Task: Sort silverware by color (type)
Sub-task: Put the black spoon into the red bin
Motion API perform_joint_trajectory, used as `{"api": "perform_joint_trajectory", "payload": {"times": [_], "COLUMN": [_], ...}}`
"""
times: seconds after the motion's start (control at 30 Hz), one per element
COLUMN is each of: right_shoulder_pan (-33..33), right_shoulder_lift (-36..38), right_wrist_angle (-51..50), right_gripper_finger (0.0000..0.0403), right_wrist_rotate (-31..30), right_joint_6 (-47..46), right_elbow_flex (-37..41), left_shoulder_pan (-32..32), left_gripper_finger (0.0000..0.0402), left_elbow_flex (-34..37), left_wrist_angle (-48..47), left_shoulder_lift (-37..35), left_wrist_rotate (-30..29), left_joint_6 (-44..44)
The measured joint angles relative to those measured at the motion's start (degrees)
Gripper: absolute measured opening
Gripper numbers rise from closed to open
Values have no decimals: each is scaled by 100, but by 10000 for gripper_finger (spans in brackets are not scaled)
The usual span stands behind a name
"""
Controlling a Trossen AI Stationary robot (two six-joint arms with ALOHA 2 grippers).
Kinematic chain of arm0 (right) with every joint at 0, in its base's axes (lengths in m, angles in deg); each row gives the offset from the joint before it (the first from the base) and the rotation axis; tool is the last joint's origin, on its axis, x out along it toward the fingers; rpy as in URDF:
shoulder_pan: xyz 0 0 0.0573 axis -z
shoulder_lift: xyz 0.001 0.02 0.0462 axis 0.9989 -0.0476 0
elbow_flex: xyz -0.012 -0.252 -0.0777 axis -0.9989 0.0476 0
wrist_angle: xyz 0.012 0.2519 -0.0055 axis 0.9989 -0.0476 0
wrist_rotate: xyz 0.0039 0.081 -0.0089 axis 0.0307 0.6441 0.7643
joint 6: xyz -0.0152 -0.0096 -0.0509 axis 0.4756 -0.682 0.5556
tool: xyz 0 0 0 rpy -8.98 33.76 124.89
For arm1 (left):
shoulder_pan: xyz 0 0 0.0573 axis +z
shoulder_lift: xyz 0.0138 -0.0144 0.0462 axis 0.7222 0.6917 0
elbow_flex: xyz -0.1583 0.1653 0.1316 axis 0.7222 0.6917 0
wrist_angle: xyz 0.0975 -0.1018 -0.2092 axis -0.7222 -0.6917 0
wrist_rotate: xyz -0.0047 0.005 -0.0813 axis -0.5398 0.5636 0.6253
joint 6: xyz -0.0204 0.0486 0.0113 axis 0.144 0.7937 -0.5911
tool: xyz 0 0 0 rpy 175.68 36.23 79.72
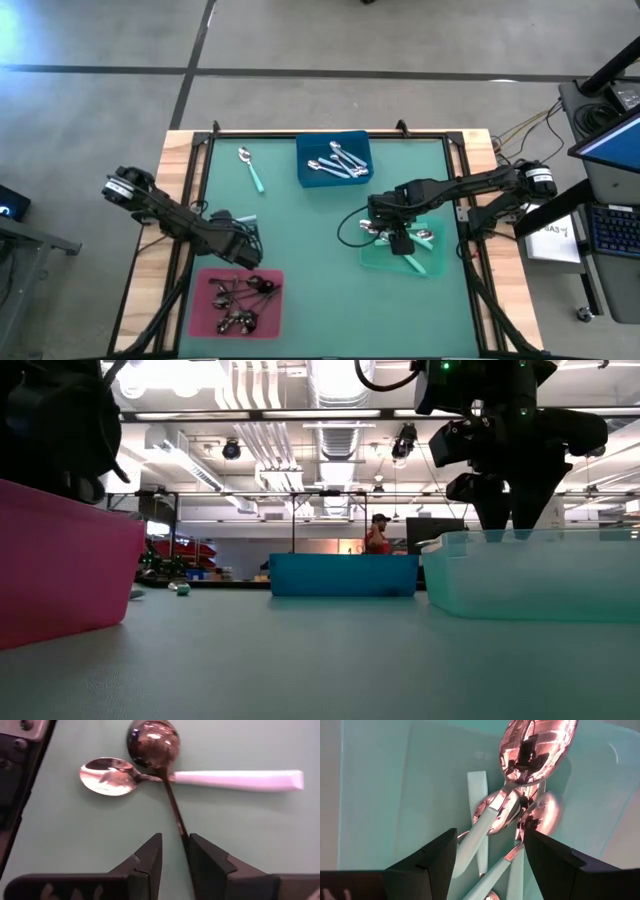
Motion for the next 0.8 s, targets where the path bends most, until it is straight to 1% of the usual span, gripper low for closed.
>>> {"api": "perform_joint_trajectory", "payload": {"times": [0.33, 0.53, 0.8], "right_shoulder_pan": [0, 0, 0], "right_shoulder_lift": [0, 0, 0], "right_wrist_angle": [40, 92, 165], "right_gripper_finger": [219, 219, 219], "right_wrist_rotate": [1, 6, 5], "right_joint_6": [5, -15, -18], "right_elbow_flex": [0, 0, 0], "left_shoulder_pan": [22, 22, 12], "left_gripper_finger": [82, 82, 81], "left_elbow_flex": [308, 236, 326], "left_wrist_angle": [544, 374, 549], "left_shoulder_lift": [2, -38, -5], "left_wrist_rotate": [-182, -136, -101], "left_joint_6": [-7, 15, 203]}}
